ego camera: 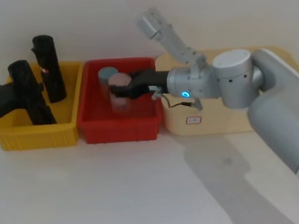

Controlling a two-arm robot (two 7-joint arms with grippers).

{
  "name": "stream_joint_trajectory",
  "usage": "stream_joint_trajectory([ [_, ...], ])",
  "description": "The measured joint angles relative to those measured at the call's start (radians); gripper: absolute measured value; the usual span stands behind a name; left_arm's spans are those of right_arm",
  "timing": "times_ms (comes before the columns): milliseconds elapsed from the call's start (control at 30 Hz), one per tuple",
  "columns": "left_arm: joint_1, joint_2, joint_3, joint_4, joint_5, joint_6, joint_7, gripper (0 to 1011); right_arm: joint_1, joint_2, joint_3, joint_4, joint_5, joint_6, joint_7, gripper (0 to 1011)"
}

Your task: Pick up the garbage bag with the one hand and transfer it to the other hand.

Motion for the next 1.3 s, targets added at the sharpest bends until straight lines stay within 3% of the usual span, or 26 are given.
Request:
stream_joint_trajectory([
  [367,0.0,0.0,0.0,0.0,0.0,0.0,0.0,396,-0.077,0.07,0.066,-0.226,0.001,0.028,-0.102,646],
  [433,0.0,0.0,0.0,0.0,0.0,0.0,0.0,396,-0.102,0.089,0.091,-0.291,-0.002,0.037,-0.14,647],
  [667,0.0,0.0,0.0,0.0,0.0,0.0,0.0,396,-0.154,0.124,0.147,-0.41,-0.015,0.059,-0.217,647],
  [933,0.0,0.0,0.0,0.0,0.0,0.0,0.0,396,-0.217,0.161,0.209,-0.522,-0.04,0.089,-0.309,647],
  [1300,0.0,0.0,0.0,0.0,0.0,0.0,0.0,396,-0.285,0.222,0.262,-0.605,-0.08,0.153,-0.382,647],
])
